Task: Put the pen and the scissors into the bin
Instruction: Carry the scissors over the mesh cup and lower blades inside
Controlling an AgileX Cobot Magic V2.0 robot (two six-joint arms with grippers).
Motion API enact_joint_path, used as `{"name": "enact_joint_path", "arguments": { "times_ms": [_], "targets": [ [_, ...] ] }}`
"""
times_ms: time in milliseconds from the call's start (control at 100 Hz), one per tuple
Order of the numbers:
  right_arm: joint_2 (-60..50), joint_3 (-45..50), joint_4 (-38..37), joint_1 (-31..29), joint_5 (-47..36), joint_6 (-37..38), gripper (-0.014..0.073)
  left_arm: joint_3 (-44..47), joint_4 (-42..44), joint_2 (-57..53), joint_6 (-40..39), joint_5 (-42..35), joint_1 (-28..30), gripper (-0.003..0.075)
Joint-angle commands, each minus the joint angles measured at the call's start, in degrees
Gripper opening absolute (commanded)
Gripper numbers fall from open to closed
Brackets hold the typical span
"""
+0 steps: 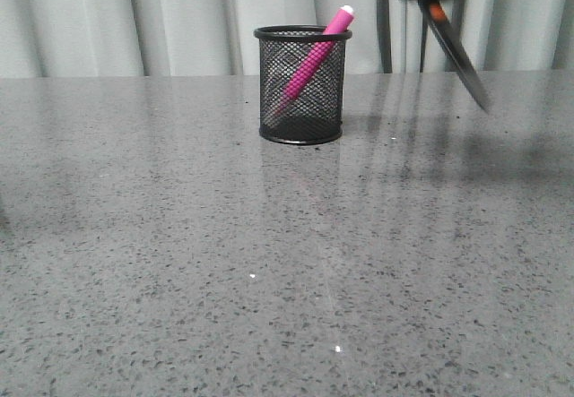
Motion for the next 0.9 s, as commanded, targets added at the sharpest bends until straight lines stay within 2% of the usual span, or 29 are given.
{"name": "enact_joint_path", "arguments": {
  "times_ms": [0, 180, 400, 640, 890],
  "targets": [
    [-2.52, -1.13, -1.09, -0.35, -13.90, -0.43, -0.0076, -1.50, -2.05, -0.44, -0.17, -0.95, 0.15, -0.0019],
    [0.53, -1.13, -2.59, -0.35, -33.89, -0.43, -0.0076, -1.50, -2.05, -0.44, -0.17, -0.95, 0.15, -0.0019],
    [10.60, -1.72, -4.34, -1.84, -59.98, -0.55, -0.0076, -1.50, -2.05, -0.44, -0.17, -0.95, 0.15, -0.0019],
    [18.74, -4.99, -4.34, -3.53, -61.41, -1.80, -0.0076, -1.50, -2.05, -0.44, -0.17, -0.85, 0.15, -0.0019],
    [20.09, -3.29, -4.34, -3.30, -59.65, -1.80, -0.0076, -1.50, -2.05, -0.44, -0.17, -0.85, 0.15, -0.0019]
  ]
}}
